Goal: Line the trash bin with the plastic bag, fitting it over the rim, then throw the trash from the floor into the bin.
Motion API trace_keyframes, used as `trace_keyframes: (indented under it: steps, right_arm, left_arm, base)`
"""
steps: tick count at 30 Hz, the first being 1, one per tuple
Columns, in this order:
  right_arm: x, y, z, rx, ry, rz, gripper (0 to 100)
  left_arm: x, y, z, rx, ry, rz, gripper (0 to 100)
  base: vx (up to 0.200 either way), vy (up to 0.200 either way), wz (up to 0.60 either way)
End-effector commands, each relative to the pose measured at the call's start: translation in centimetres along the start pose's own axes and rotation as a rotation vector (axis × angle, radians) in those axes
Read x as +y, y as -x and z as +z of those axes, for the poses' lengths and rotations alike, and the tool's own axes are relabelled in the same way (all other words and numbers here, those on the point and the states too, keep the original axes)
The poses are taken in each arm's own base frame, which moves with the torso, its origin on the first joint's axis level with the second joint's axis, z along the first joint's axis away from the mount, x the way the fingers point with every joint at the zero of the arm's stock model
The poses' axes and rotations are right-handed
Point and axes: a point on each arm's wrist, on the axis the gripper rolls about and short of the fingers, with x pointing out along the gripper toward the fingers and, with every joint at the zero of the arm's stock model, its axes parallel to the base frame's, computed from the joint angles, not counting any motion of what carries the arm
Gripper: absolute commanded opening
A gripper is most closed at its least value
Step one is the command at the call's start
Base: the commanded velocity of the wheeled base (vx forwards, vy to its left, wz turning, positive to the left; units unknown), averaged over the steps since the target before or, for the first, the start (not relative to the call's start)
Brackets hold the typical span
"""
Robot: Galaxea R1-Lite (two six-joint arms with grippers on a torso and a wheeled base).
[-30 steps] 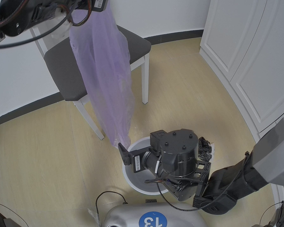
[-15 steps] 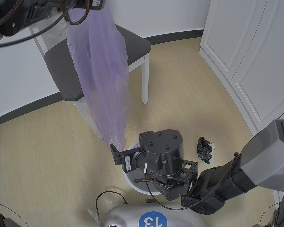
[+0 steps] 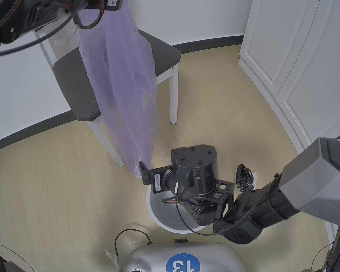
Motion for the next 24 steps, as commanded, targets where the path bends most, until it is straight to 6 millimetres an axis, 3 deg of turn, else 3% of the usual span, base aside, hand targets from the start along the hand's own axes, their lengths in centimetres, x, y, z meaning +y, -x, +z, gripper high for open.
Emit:
trace_keyframes:
  steps: [1,9,16,24]
  right_arm:
    - [-1.4,-1.4,1.5,-0.04,-0.026,-0.04,100]
    - [-2.7,-1.1,4.1,-0.09,-0.06,-0.067,100]
    - [-1.7,-1.3,1.4,-0.031,-0.057,-0.054,100]
    - [-2.2,-1.9,1.1,-0.026,-0.058,-0.069,100]
  left_arm:
    - [0.2,0.1,0.0,-0.001,0.003,0.002,0]
    - [0.3,0.5,-0.4,0.011,-0.011,-0.006,0]
    - [0.5,0.5,-0.3,0.007,-0.006,-0.001,0]
    - [0.8,0.8,-0.1,0.0,0.002,0.001,0]
  base:
    - [0.0,0.0,0.0]
    - [0.0,0.0,0.0]
    - [0.0,0.0,0.0]
    - [0.0,0.0,0.0]
